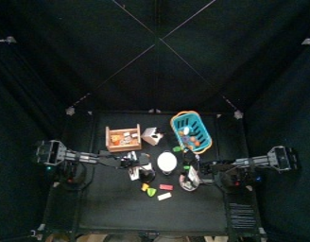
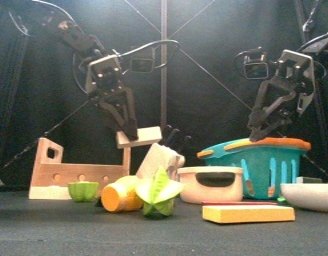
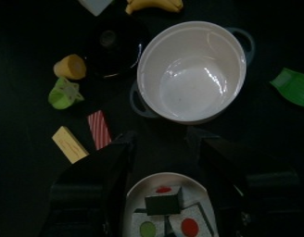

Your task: Place rice in pot

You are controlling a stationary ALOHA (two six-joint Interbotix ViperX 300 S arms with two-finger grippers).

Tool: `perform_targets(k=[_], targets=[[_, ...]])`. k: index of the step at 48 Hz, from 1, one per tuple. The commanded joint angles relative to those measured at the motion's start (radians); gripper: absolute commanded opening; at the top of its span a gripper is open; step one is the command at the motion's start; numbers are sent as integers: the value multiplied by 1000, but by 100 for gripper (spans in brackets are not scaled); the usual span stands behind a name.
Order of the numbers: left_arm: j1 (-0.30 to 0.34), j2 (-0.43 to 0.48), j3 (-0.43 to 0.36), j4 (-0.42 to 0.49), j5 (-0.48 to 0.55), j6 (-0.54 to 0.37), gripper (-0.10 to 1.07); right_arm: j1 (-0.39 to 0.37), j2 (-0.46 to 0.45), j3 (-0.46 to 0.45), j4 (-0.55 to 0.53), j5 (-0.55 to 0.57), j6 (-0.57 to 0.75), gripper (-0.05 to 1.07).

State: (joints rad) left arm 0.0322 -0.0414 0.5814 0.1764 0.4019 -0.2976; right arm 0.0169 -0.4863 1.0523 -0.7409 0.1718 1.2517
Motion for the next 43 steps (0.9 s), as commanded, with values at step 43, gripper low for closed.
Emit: perform_targets(k=[43], targets=[[83,325,-357,0,-141,-5,69,-6,-121,69,37,-20,2,83]])
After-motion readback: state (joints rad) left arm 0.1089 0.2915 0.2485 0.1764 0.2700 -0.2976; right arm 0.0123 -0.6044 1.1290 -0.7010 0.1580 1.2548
